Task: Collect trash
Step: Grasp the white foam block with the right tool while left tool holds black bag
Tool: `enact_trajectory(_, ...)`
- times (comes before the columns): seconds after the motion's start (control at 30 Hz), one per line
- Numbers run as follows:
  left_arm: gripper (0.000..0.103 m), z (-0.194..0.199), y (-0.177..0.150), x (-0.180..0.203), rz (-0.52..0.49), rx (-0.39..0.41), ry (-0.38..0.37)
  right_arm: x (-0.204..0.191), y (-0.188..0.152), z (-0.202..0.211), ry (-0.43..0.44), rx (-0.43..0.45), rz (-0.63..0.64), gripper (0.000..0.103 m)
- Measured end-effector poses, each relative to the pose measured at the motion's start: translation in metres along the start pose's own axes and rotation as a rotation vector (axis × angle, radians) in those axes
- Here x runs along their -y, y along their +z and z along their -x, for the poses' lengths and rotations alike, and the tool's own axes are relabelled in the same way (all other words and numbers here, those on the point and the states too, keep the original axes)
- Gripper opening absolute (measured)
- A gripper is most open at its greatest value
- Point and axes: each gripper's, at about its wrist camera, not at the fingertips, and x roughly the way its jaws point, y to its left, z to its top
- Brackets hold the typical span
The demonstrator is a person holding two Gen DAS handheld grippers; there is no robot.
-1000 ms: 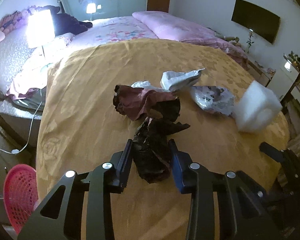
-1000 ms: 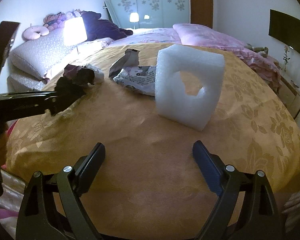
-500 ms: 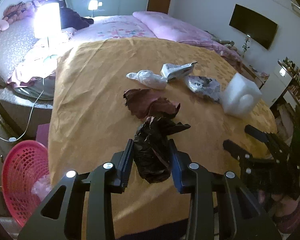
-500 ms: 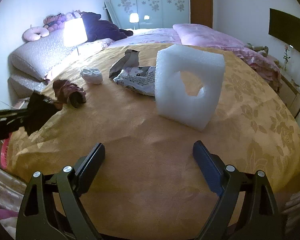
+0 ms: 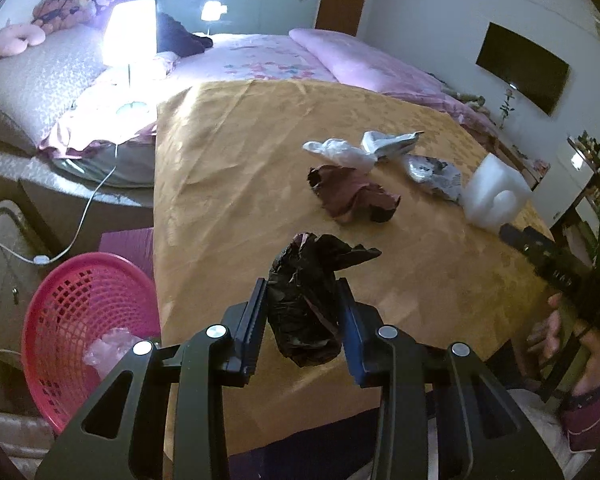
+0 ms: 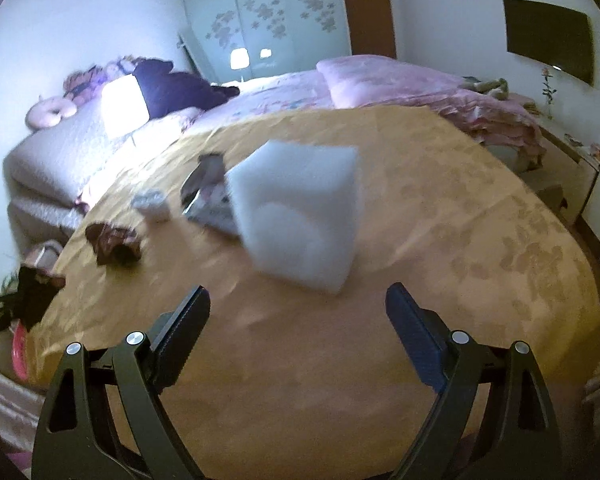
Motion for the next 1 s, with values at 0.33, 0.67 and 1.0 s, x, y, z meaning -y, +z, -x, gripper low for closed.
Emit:
enact_trajectory(0.33,0.032,-0.001,0.002,-0.001,-0.005,0.009,0.000,-0.003,0.010,-0.006,0.010,0.022,0.007,0.094)
enact_trajectory(0.67,0.032,0.001,0.001,-0.002,0.005,0.012,-0.002,-0.010,0.017,-0.033,-0.047,0.016,-0.002,0.095)
enact_trajectory(1.0,0.032,0.003,0.001,-0.005,0.014,0.017,0.005,-0.010,0.021,-0.047,-0.114,0.020,-0.019,0.093)
